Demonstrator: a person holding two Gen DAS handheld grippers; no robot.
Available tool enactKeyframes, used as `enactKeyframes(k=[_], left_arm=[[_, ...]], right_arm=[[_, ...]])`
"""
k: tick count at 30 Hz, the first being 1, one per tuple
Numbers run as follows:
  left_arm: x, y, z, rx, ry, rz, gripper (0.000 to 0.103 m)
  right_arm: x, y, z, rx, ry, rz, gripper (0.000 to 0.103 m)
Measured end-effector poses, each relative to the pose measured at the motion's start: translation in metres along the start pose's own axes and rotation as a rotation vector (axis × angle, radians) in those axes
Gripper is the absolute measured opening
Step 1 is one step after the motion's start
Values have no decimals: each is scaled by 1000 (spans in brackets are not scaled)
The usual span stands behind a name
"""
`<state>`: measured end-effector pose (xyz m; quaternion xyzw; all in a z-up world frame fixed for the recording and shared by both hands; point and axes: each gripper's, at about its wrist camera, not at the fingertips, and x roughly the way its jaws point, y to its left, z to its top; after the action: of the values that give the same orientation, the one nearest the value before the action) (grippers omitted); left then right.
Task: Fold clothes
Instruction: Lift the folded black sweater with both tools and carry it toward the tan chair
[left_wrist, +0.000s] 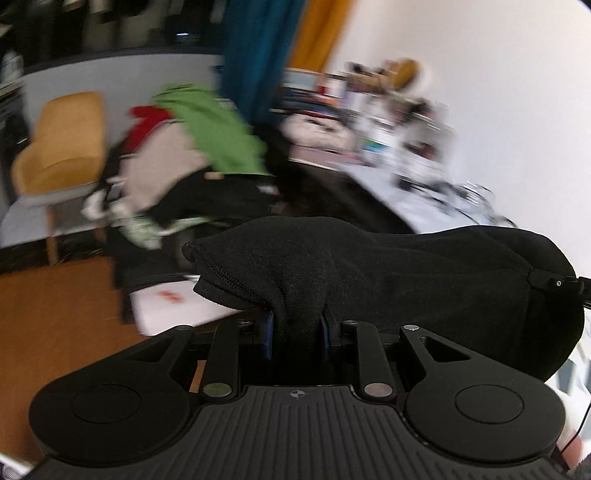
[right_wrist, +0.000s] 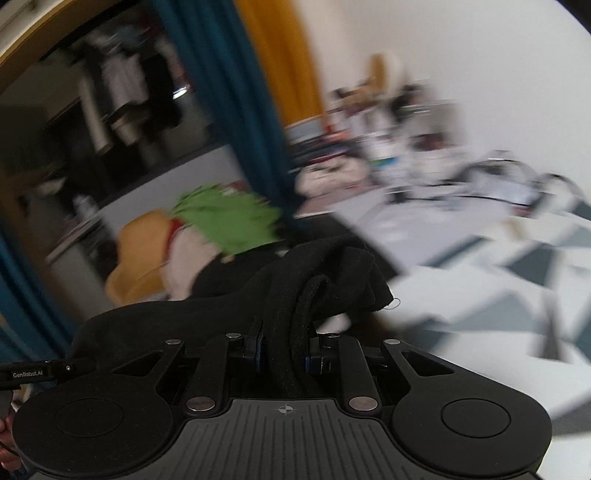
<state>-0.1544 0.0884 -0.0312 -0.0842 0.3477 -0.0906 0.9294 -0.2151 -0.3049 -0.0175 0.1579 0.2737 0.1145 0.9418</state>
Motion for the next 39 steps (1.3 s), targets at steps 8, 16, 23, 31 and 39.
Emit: enactKeyframes(k=[8,16,23,31,39], left_arm=[[-4,153,34,-101,-25,146,24],[14,252,62,-167,-21,254,24],[60,322,106,-197,-2,302,24],[110,392,191,-193,-16,362,24],[157,485,237,-258,-32,360,24]], right_arm=[[145,154,28,-105,125,128,17],[252,258,34,-178,208,212,17],[358,306,54,-158,241,261,17],[483,346,108,-144,226,323,17],[589,412,154,-199,214,351,17]])
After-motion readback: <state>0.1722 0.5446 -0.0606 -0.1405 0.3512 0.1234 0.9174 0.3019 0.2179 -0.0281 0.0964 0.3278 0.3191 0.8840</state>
